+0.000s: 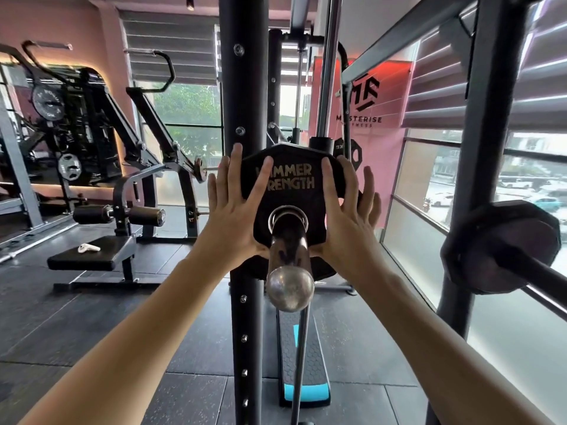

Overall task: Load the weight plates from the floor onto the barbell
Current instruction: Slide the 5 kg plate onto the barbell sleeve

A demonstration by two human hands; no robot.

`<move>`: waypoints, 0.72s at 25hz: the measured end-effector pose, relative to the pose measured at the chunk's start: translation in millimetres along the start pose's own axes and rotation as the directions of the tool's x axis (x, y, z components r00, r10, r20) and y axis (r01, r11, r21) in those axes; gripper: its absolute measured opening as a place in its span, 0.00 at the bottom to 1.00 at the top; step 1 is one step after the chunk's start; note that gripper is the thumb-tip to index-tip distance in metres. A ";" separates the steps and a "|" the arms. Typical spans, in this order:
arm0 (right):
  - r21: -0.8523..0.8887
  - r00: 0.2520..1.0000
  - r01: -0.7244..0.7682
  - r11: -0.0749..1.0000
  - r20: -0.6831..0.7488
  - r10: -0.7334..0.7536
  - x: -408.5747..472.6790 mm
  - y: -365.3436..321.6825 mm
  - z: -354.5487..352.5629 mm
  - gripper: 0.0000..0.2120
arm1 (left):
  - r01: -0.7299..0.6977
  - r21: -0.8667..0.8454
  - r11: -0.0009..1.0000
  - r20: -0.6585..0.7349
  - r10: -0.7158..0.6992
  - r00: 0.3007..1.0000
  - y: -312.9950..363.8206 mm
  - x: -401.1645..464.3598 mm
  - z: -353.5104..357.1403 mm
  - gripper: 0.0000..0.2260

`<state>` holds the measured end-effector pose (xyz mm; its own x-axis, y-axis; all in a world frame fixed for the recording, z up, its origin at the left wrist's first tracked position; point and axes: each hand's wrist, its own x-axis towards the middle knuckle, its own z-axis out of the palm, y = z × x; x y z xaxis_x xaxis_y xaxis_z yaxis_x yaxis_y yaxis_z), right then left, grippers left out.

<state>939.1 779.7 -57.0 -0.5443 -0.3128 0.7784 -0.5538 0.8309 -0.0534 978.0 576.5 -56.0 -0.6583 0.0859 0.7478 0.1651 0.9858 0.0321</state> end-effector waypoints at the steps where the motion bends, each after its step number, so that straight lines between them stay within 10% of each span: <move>1: -0.001 1.000 -0.022 1.000 -0.011 0.022 2.9 0.9 8.2 0.73 | -0.001 0.013 1.000 0.009 0.001 1.000 -2.2 5.9 3.9 0.68; 18: -0.033 0.996 -0.046 0.998 -0.081 0.043 71.4 31.5 86.2 0.67 | 0.087 0.000 0.996 -0.047 -0.087 0.995 -28.3 66.1 72.5 0.63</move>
<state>828.5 743.8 -57.1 -0.5146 -0.2383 0.8236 -0.5070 0.8592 -0.0681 876.6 564.8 -55.6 -0.6349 -0.0073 0.7726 0.1072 0.9894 0.0975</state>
